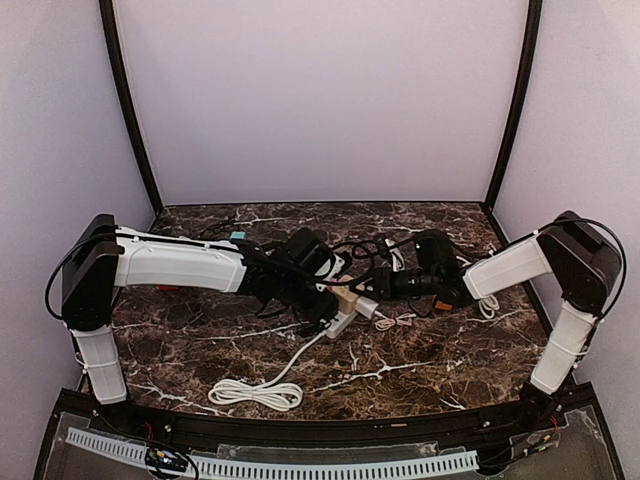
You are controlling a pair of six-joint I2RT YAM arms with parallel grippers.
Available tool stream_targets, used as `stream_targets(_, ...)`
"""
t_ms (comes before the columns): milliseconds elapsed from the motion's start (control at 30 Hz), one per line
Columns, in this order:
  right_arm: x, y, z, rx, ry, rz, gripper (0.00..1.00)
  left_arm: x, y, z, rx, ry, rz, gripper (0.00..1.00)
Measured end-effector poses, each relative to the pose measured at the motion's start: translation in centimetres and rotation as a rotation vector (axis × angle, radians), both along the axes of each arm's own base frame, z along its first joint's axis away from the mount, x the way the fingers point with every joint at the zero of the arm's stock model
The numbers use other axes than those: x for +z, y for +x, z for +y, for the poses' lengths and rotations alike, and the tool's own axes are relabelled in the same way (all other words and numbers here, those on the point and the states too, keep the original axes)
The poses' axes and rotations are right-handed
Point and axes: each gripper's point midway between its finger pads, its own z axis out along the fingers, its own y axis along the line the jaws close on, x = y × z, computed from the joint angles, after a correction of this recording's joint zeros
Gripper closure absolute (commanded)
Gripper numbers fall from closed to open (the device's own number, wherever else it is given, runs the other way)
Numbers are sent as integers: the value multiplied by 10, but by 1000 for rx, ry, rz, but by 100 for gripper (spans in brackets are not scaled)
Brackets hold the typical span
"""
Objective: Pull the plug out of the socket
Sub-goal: Remove the plug from the socket.
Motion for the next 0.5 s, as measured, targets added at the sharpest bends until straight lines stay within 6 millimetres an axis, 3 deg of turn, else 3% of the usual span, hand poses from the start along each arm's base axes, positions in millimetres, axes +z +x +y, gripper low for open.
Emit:
stream_targets(300, 0, 1, 2, 1, -7, -10, 52, 1, 0, 2, -17, 11, -23, 99)
stream_targets(500, 0, 4, 3, -9, -9, -17, 52, 36, -7, -10, -41, -99, -34, 99)
